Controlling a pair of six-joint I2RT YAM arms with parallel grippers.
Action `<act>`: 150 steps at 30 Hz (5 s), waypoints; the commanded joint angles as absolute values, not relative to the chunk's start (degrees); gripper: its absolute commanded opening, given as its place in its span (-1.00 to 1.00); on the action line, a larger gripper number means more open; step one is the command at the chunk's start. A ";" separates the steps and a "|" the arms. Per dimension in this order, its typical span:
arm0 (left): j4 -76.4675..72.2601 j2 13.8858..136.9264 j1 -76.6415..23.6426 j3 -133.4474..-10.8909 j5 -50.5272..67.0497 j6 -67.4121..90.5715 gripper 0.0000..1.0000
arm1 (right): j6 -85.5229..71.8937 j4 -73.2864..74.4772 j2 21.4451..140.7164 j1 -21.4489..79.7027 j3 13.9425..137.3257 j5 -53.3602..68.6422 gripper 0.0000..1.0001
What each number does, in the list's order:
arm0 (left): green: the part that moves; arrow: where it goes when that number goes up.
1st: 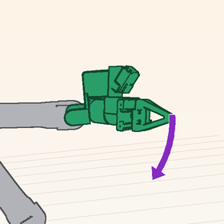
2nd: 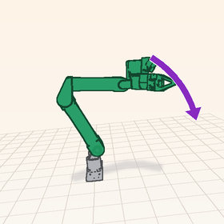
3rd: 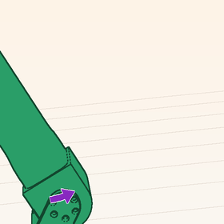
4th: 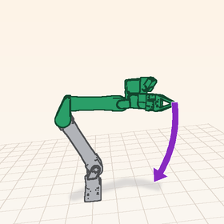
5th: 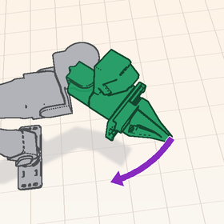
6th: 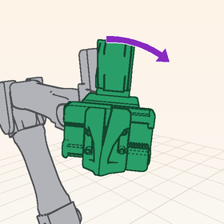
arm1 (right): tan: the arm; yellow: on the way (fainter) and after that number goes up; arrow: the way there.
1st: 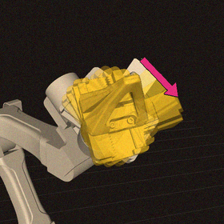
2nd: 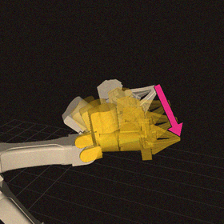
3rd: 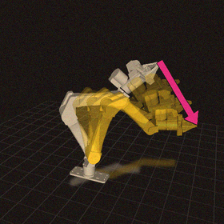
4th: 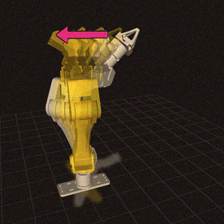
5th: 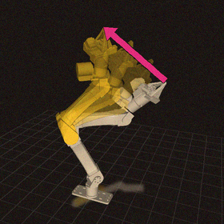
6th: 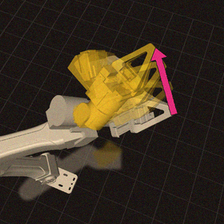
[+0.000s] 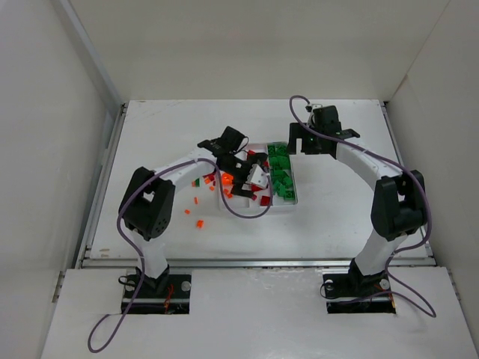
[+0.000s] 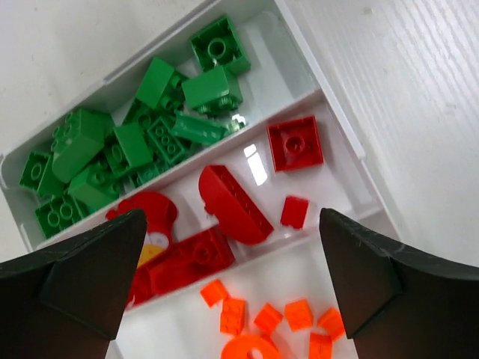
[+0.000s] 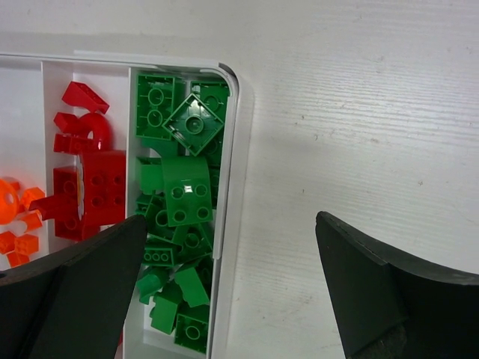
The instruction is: Sort the legos into containers by color
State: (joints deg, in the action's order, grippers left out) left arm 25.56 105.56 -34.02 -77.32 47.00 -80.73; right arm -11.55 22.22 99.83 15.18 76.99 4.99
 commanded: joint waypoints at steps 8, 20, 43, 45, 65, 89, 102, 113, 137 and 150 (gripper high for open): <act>46.23 83.25 -29.78 -68.76 22.35 -98.26 1.00 | -9.67 20.74 98.96 14.77 79.28 5.27 0.98; 51.52 78.04 -32.17 -57.93 22.58 -83.50 1.00 | -9.67 21.27 100.63 14.77 82.18 7.12 0.98; 50.01 84.02 -29.97 -49.92 13.18 -121.00 -0.10 | -10.20 22.32 97.29 15.29 78.13 7.21 0.98; 50.71 83.50 -29.97 -49.92 12.48 -123.74 -0.10 | -10.20 22.32 97.29 15.29 78.13 7.21 0.98; 47.90 86.49 -30.50 -48.87 12.92 -120.67 -0.59 | -10.72 21.80 96.77 15.29 77.07 6.68 0.98; 19.99 74.99 -15.64 -71.99 54.84 -63.08 -1.00 | -9.40 20.67 98.43 21.25 95.79 43.02 1.00; -13.97 68.47 -20.91 -62.58 51.86 -48.43 -1.00 | -21.01 8.53 103.62 28.30 104.41 62.31 0.34; -13.72 66.18 -21.97 -61.53 51.94 -50.62 -1.00 | -17.76 8.00 103.01 28.30 103.89 68.55 -0.15; -8.96 63.90 -23.55 -60.47 54.58 -54.40 -1.00 | -15.64 8.00 101.95 27.78 102.74 73.21 -0.05; -8.96 63.37 -23.55 -59.94 54.94 -54.40 -1.00 | -15.64 8.00 101.95 27.77 103.27 73.21 -0.47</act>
